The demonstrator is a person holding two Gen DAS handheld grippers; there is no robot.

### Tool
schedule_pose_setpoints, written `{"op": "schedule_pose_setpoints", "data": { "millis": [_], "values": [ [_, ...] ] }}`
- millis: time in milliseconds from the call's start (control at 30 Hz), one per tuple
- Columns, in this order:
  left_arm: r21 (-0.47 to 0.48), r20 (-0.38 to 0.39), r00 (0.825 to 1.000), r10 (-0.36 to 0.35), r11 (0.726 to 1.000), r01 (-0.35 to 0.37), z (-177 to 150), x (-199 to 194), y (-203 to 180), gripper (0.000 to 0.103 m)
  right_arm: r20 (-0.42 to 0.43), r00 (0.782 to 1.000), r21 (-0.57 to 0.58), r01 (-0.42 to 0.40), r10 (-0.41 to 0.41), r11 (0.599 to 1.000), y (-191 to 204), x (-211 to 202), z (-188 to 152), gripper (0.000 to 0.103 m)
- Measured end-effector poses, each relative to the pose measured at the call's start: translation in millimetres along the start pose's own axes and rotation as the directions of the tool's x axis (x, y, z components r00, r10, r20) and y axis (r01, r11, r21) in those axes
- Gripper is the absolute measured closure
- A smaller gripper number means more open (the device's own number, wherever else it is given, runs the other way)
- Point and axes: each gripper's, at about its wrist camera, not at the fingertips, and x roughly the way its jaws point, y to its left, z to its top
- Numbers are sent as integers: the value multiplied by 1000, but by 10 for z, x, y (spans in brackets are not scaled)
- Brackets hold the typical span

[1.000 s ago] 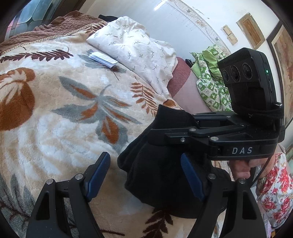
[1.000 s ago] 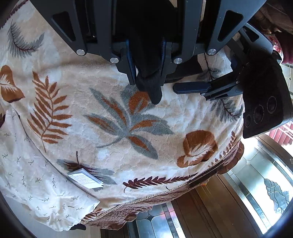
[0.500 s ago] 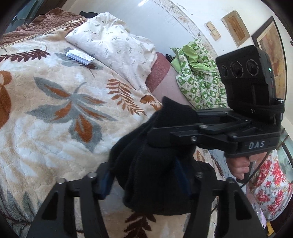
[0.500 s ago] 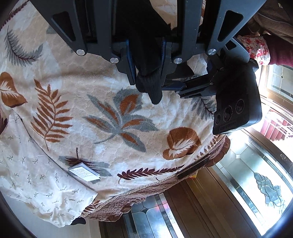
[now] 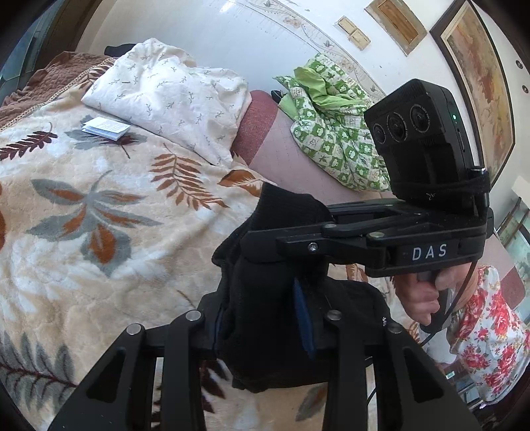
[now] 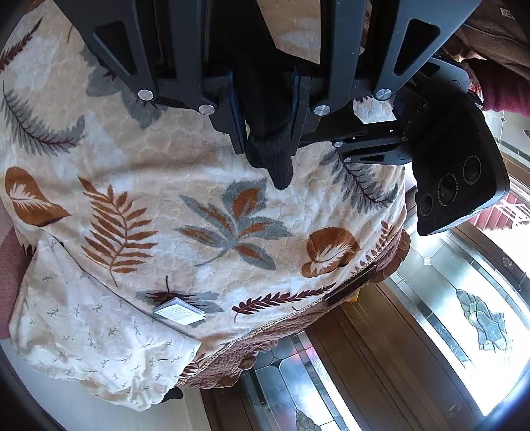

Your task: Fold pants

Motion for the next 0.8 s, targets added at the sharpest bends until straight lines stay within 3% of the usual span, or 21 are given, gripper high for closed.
{"op": "schedule_pose_setpoints", "data": {
  "millis": [400, 567, 633, 700, 767, 800],
  "values": [
    [20, -118, 993, -26, 999, 29, -289, 926, -882, 69, 71, 997, 187, 22, -36, 982, -888, -631, -866, 76],
    [64, -180, 984, 5, 998, 7, -590, 1287, -1183, 61, 72, 995, 275, 41, -63, 961, -1262, -727, -1349, 70],
    [108, -205, 979, 16, 994, 7, -703, 1349, -1299, 58, 67, 993, 327, 67, -94, 943, -1420, -748, -1546, 65],
    [161, -218, 976, 26, 987, 9, -797, 1332, -1403, 53, 72, 989, 376, 95, -131, 922, -1553, -802, -1723, 49],
    [203, -224, 974, 31, 979, 16, -857, 1265, -1484, 52, 105, 982, 428, 98, -157, 898, -1664, -917, -1880, 38],
    [219, -227, 974, 26, 975, 25, -884, 1203, -1515, 52, 126, 978, 455, 92, -167, 886, -1709, -988, -1952, 37]
  ]
}}
